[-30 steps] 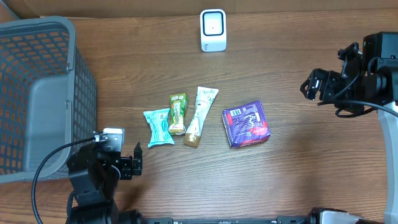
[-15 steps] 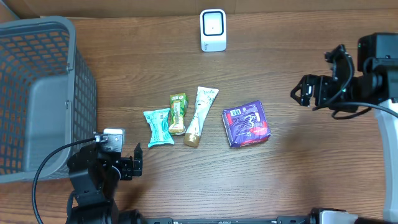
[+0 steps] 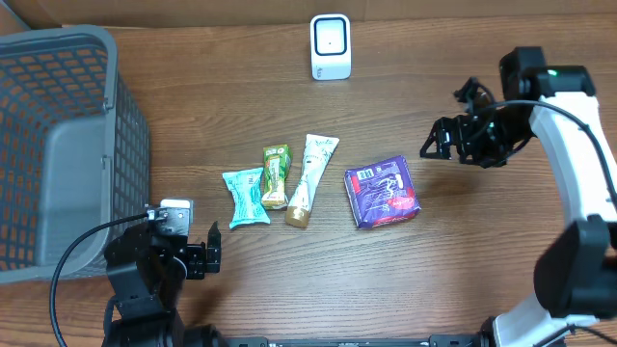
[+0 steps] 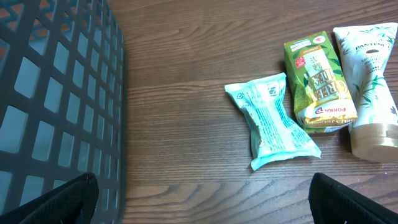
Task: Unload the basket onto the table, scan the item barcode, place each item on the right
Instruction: 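Move the right gripper to the purple package and grasp it, then lift the purple package and hold it up to the white device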
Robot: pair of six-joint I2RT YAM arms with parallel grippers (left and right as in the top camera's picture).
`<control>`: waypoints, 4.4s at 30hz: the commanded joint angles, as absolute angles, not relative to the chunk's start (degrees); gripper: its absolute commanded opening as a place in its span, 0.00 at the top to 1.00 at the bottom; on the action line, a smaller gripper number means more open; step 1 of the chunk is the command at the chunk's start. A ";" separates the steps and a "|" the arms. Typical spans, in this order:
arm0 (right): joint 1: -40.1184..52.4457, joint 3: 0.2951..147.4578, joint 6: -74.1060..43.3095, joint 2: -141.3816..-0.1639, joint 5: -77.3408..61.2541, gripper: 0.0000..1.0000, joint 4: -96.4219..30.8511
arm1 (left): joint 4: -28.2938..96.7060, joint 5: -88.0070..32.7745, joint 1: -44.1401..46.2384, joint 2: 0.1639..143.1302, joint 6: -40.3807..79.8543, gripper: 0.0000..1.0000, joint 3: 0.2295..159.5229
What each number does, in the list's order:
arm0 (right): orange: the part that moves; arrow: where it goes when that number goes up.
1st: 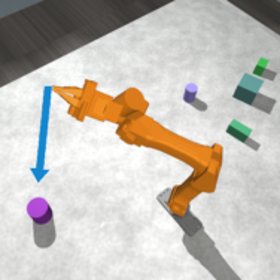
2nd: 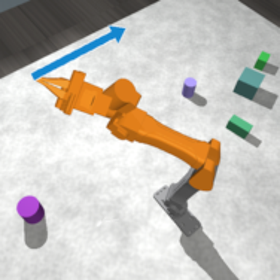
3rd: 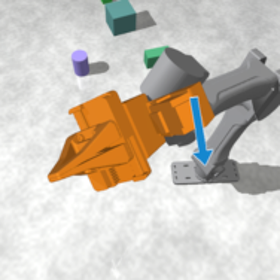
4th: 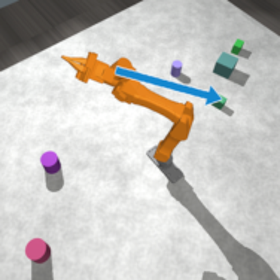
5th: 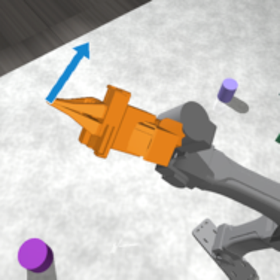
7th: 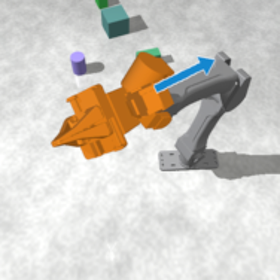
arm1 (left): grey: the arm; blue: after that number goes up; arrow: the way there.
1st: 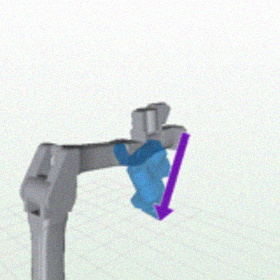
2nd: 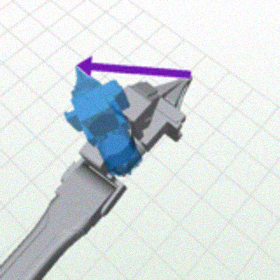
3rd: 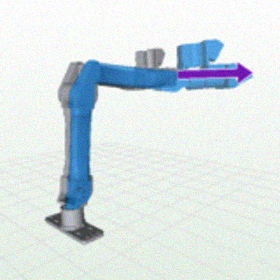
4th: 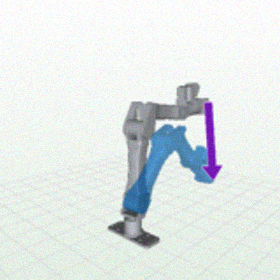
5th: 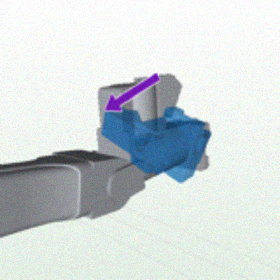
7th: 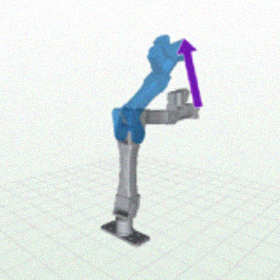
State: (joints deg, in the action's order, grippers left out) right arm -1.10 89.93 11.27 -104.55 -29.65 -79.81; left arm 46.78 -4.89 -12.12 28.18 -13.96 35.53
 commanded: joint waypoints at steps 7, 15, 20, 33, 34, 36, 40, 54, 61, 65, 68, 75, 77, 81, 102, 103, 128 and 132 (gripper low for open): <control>-0.69 84.44 17.76 -106.43 -35.46 0.05 -74.87 | 46.74 -4.43 -12.40 28.12 -15.03 0.00 35.35; 1.45 73.65 10.26 -106.43 -30.48 0.05 -60.95 | 46.74 -4.43 -12.40 28.12 -15.03 0.00 35.35; 4.27 68.38 10.20 -106.43 -33.87 0.06 -53.21 | 46.74 -4.43 -12.40 28.12 -15.03 0.00 35.35; 4.67 59.90 4.23 -106.45 -36.69 0.42 -44.64 | 46.74 -4.43 -12.40 28.12 -15.03 0.00 35.35; 4.67 59.90 4.23 -106.45 -37.36 0.47 -44.53 | 46.72 -4.43 -12.40 28.12 -15.03 0.00 35.35; 4.64 59.96 4.23 -106.43 -39.40 0.52 -44.16 | 46.74 -4.43 -12.40 28.12 -15.03 0.00 35.35; 4.64 60.60 4.21 -106.41 -44.01 0.61 -44.23 | 46.74 -4.43 -12.40 28.12 -15.03 0.01 35.35; 4.64 75.40 4.27 -102.89 -48.10 0.96 -59.31 | 46.74 -4.43 -12.40 28.12 -15.03 0.00 35.35; 6.04 85.49 1.72 -94.08 -41.98 0.96 -63.40 | 46.74 -4.43 -12.40 28.12 -15.03 0.00 35.35; 9.91 89.56 -0.32 -87.70 -31.62 0.96 -63.18 | 46.74 -4.43 -12.40 28.12 -15.03 0.01 35.35; 14.09 90.72 -2.17 -83.46 -23.53 0.96 -61.84 | 46.74 -4.43 -12.40 28.12 -15.03 0.00 35.35; 23.55 90.74 -4.75 -78.59 -8.71 0.96 -57.56 | 46.74 -4.43 -12.40 28.12 -15.03 0.00 35.35; 25.28 90.74 -4.75 -78.56 -6.13 0.96 -56.77 | 46.74 -4.43 -12.40 28.12 -15.03 0.01 35.35; 27.59 90.72 -4.75 -78.61 1.04 0.96 -53.87 | 46.74 -4.43 -12.40 28.12 -15.03 0.00 35.35; 36.42 90.72 64.49 -106.87 47.97 0.96 22.15 | 46.74 -4.43 -12.40 28.12 -15.03 0.00 35.35; 36.23 90.72 68.25 -108.88 47.70 0.96 25.82 | 46.74 -4.43 -12.40 28.12 -15.03 0.00 35.35; 26.76 90.72 88.60 -132.44 28.12 0.96 37.04 | 46.74 -4.43 -12.40 28.12 -15.03 0.00 35.35; 26.74 90.74 89.25 -132.75 27.55 0.96 38.20 | 46.74 -4.43 -12.40 28.12 -15.03 0.00 35.35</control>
State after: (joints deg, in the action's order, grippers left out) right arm 26.65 90.21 88.53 -132.64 29.61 37.06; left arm 46.81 -4.67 -12.12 28.25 -13.96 35.46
